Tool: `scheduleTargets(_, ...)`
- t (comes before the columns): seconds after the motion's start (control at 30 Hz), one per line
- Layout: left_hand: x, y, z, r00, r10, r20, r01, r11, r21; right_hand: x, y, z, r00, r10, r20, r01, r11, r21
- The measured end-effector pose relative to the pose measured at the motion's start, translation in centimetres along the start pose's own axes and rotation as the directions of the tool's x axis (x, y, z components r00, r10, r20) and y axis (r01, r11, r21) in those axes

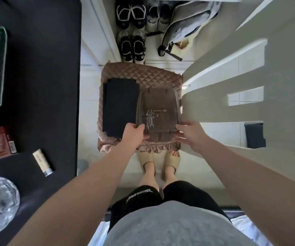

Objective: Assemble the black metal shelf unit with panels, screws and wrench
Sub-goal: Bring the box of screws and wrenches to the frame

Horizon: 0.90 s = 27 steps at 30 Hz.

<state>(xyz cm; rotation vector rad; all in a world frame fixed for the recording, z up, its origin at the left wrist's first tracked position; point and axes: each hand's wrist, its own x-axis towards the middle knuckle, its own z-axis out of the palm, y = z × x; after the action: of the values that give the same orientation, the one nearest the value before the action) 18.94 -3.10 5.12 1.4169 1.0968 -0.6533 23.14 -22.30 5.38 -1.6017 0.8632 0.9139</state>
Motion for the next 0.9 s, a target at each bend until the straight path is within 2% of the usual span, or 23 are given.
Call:
scheduleTargets(0.17, -5.3, 1.4, -1.4, 0.990, 0.138, -0.008, -0.139, 0.988, -0.071, -5.6, -2.2, -0.6, 0.991, -0.119, 0.052, 0.118, 0.993, 0.022)
scheduleTargets(0.37, -11.2, 5.0, -3.2, 0.918, 0.379, -0.118, -0.392, 0.913, -0.111, -11.7, -6.3, -1.5, 0.947, -0.320, 0.018, 0.318, 0.945, 0.073)
scheduleTargets(0.6, -17.8, 11.4, -3.3, 0.791, 0.596, -0.141, -0.612, 0.776, -0.151, -19.5, -11.4, -4.5, 0.796, -0.600, -0.079, 0.605, 0.786, 0.128)
scheduleTargets(0.73, -21.7, 14.2, -1.8, 0.705, 0.696, -0.136, -0.709, 0.689, -0.152, -23.6, -13.0, -7.3, 0.717, -0.680, -0.155, 0.697, 0.699, 0.159)
scheduleTargets(0.9, -26.5, 16.2, 2.2, 0.634, 0.766, -0.105, -0.768, 0.606, -0.208, -28.1, -12.9, -12.4, 0.625, -0.733, -0.267, 0.778, 0.611, 0.144)
